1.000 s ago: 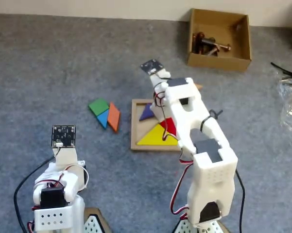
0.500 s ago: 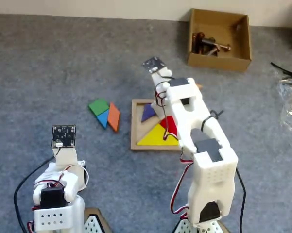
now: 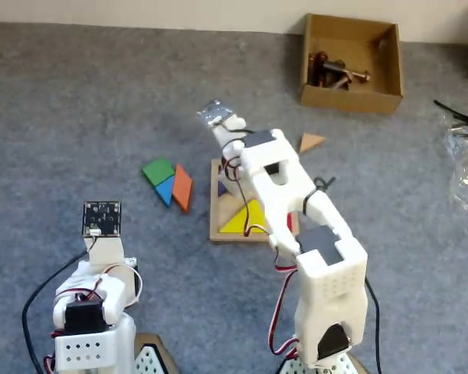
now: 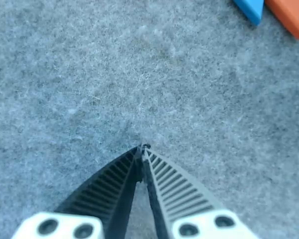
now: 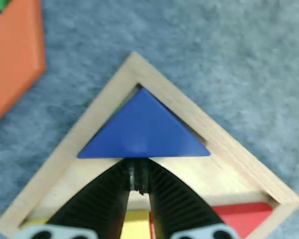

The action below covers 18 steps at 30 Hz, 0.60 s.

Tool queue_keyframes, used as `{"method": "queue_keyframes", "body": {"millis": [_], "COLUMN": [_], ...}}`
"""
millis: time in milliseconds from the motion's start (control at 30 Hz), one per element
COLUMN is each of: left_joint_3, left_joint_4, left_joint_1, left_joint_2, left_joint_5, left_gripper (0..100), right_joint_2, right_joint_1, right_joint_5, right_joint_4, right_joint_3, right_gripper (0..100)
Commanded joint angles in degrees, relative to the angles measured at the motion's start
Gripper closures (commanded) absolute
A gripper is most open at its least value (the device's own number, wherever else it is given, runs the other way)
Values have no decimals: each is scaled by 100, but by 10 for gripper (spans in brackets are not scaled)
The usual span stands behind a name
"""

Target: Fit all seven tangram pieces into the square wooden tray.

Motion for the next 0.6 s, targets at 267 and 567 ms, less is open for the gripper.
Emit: {"method": "queue_keyframes", "body": {"millis": [267, 567], "left_joint_3": [119, 119], "left_joint_4": [44, 44], "left_joint_1": [-48, -48], "left_joint_2": [40, 40], "left_joint_5": [9, 9], "left_gripper": [995, 995], "right_joint_2": [-57, -92], "right_joint_1": [-207, -321], "right_joint_5": [0, 0], "right_joint_4": [-760, -664], "right_joint_3": [-215, -224], "right_gripper": [993, 993]}}
